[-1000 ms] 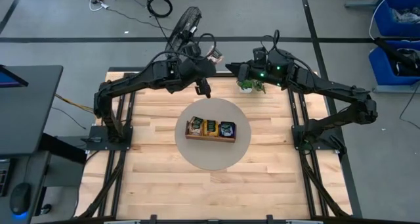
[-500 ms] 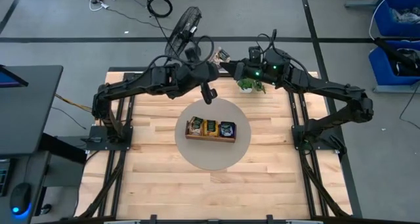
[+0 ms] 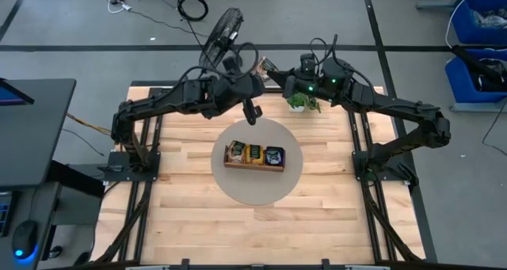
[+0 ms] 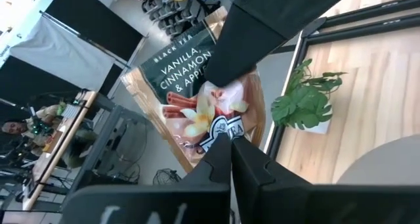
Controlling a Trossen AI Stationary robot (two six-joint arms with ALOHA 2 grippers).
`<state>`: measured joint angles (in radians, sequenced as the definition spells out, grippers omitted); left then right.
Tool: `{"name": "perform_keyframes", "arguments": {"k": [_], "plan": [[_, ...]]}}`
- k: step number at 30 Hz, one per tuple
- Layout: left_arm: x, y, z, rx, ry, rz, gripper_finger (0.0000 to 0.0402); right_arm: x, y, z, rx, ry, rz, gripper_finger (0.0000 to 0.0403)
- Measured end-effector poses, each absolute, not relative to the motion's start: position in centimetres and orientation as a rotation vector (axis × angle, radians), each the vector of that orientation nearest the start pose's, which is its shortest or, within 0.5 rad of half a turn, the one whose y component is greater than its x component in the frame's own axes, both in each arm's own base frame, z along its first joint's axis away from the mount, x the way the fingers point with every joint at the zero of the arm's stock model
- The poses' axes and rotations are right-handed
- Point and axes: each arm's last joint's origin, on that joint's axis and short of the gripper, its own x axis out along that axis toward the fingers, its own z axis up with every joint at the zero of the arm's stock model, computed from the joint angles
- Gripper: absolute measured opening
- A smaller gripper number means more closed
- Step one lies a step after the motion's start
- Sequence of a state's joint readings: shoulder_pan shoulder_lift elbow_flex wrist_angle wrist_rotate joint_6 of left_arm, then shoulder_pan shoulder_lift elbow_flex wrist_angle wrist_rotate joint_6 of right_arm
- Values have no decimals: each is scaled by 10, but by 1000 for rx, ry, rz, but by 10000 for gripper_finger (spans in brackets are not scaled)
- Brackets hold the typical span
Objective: Pick & Place Tea
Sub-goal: Put the brown tea bag into the left section of the wooden organizer
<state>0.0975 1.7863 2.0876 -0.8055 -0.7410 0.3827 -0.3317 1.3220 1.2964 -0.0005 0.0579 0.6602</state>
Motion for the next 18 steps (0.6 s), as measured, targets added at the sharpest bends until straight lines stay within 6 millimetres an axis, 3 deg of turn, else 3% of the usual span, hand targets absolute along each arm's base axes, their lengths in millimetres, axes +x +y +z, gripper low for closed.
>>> {"name": "perform_keyframes", "arguments": {"k": [6,12,18], "plan": [[367,60,448,507,647,714,19,281,-99,411,621,-102,-387,4],[364,55,451,514,641,696,75,281,-100,410,561,-84,-422,2],[340,49,471,515,608,688,140,281,-98,406,492,-11,-376,1]]}}
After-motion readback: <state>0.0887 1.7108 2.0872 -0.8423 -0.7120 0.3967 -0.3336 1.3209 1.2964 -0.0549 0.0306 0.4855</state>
